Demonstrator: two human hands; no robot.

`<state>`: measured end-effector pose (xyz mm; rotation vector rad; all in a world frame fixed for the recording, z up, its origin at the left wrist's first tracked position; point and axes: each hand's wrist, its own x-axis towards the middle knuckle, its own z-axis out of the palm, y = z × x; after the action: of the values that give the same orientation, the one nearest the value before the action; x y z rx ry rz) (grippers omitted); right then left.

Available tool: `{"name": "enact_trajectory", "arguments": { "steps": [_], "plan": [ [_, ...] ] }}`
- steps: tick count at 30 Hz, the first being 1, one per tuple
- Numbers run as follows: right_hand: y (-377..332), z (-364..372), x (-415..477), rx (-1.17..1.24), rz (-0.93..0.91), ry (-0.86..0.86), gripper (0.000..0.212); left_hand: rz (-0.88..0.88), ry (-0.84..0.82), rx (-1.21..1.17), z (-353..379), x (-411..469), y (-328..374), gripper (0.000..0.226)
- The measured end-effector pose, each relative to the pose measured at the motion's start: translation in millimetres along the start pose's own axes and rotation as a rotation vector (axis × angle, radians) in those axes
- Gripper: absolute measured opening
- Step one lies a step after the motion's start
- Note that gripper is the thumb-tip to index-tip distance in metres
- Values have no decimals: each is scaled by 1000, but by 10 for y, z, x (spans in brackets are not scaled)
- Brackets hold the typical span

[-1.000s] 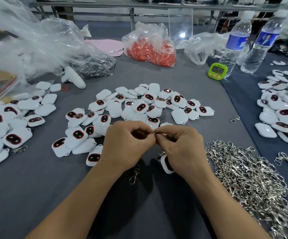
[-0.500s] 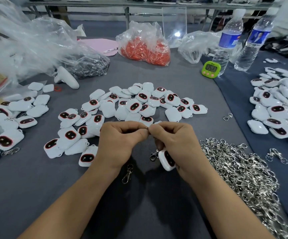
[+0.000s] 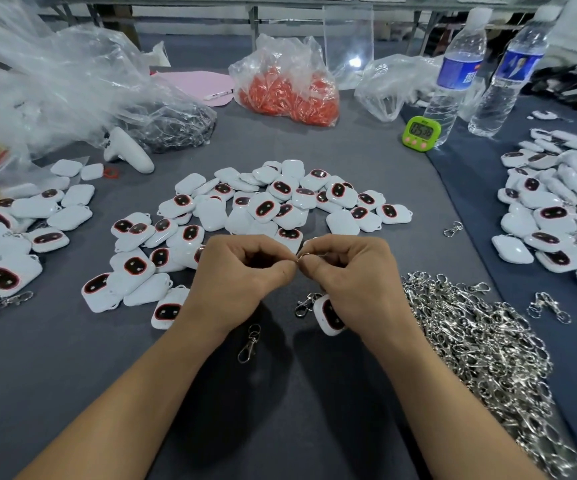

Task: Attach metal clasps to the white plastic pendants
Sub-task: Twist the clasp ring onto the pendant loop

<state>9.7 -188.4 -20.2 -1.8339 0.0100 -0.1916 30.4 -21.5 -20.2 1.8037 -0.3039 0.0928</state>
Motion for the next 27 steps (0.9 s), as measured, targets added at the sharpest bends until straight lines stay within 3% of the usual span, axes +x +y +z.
{"name": "enact_trajectory", "arguments": {
  "steps": [11, 15, 18, 22, 24, 27],
  "plan": [
    [-10, -64, 12, -140, -48, -165, 15, -79, -91, 105, -49, -11, -12, 11],
    [-1, -41, 8, -96, 16, -101, 10, -103, 6, 54, -13, -27, 6, 12],
    [-31, -64, 44, 106, 251, -24, 10, -88, 165, 146, -25, -15, -8, 9],
    [-53, -173, 123, 545, 591, 50, 45, -16, 212, 447, -32, -11, -55, 14],
    [-42, -211, 144, 709, 648, 36, 48, 7, 190, 520, 2, -22, -63, 13],
    [-40, -224, 115, 846, 634, -6, 31, 28, 133, 602, 45, -41, -72, 8]
  ]
}}
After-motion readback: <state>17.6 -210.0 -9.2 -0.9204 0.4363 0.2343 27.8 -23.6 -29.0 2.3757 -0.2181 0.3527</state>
